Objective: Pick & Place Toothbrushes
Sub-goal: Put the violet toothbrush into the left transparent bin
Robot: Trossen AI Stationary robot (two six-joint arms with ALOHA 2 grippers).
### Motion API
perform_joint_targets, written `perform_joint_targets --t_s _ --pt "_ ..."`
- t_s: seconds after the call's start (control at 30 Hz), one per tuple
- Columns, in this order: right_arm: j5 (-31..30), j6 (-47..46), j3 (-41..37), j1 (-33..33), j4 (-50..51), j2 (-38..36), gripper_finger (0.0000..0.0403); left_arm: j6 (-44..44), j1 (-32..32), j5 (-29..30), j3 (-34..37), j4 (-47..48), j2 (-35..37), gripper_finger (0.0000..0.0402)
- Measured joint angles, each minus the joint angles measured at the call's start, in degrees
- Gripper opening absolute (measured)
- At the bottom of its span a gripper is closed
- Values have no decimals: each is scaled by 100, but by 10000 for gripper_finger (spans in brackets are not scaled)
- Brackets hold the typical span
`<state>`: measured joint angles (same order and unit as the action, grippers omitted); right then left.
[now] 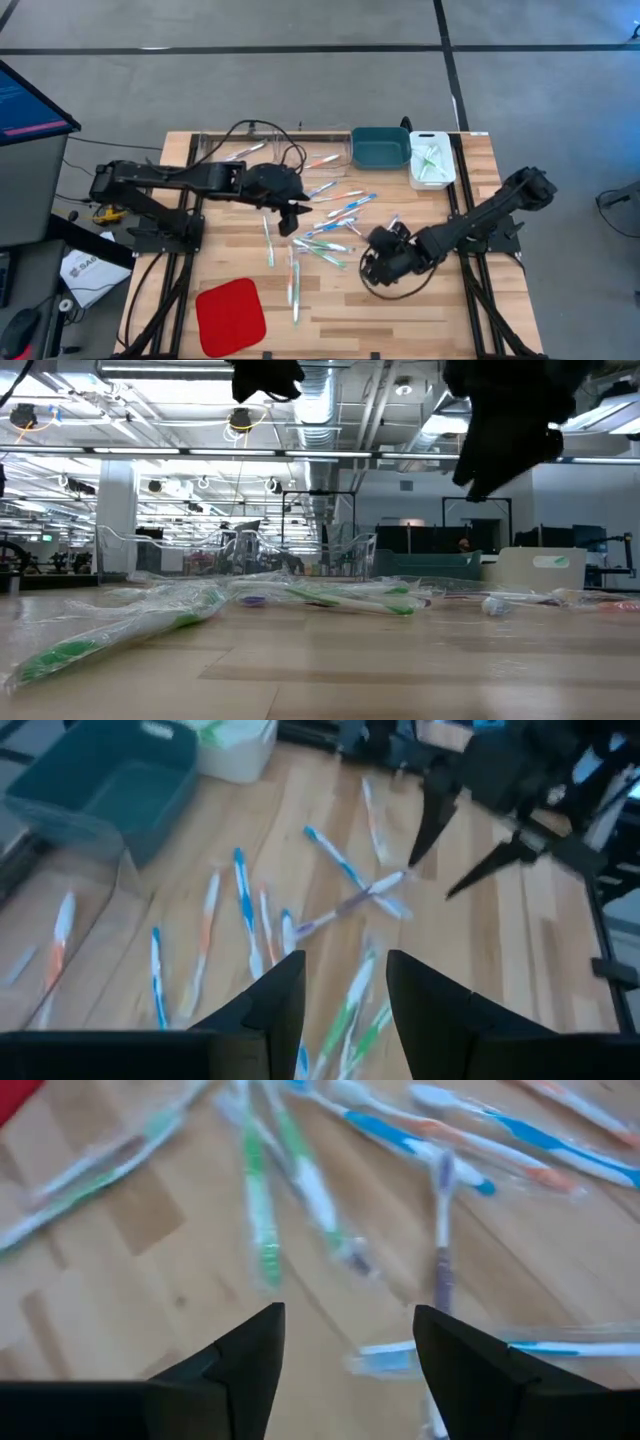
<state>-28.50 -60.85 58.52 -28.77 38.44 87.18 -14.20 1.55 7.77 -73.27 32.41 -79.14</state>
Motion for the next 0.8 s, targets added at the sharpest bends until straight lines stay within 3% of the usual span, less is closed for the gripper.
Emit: perform_joint_targets --t_s 0.2,0.37,0.8 --pt "58 -7 -1275 -135 -1290 -771 213 -191 -132 -80 -5 -496 -238 135" --pt "36 587 -1974 -185 -1523 -1223 205 -303 -230 -136 0 -826 -442 135" --pt "8 1327 -2902 -147 -2444 -1404 199 -537 -596 -126 0 -1175 -629 135"
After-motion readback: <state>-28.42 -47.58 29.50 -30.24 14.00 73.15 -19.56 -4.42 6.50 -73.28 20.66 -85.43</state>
